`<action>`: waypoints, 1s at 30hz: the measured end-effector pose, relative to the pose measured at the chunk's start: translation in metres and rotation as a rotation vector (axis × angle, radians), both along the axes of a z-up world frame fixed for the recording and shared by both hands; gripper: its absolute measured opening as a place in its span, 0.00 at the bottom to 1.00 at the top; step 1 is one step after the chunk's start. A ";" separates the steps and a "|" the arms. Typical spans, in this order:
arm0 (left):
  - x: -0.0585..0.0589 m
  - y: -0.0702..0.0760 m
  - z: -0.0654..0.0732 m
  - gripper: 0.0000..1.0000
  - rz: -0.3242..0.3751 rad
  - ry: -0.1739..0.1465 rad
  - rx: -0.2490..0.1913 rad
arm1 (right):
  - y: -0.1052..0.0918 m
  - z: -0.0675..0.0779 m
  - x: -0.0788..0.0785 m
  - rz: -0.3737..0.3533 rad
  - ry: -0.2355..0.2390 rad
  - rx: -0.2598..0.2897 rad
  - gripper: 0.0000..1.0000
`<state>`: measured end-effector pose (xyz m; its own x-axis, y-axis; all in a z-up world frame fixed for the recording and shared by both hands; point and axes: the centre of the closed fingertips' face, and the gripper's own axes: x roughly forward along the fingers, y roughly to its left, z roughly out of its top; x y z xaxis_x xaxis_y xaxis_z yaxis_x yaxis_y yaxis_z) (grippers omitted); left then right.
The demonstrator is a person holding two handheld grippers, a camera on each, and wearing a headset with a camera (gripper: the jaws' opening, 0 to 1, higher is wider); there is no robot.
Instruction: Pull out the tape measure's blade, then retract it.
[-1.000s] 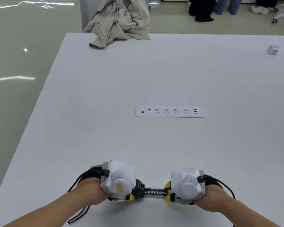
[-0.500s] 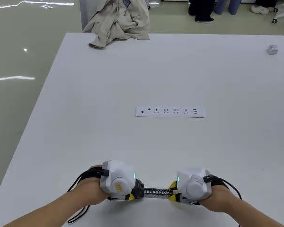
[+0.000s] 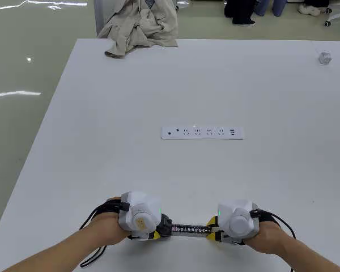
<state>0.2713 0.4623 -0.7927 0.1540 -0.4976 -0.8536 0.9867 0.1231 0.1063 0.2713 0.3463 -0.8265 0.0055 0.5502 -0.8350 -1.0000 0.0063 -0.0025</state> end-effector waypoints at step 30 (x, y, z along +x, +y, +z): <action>0.001 0.000 -0.003 0.33 0.005 0.001 0.002 | -0.029 0.000 0.002 -0.043 0.025 -0.004 0.13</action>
<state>0.2727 0.4627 -0.7959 0.1555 -0.4950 -0.8549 0.9862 0.1274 0.1056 0.2735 0.3175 -0.8262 0.0086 0.5462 -0.8376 -0.9985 0.0496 0.0222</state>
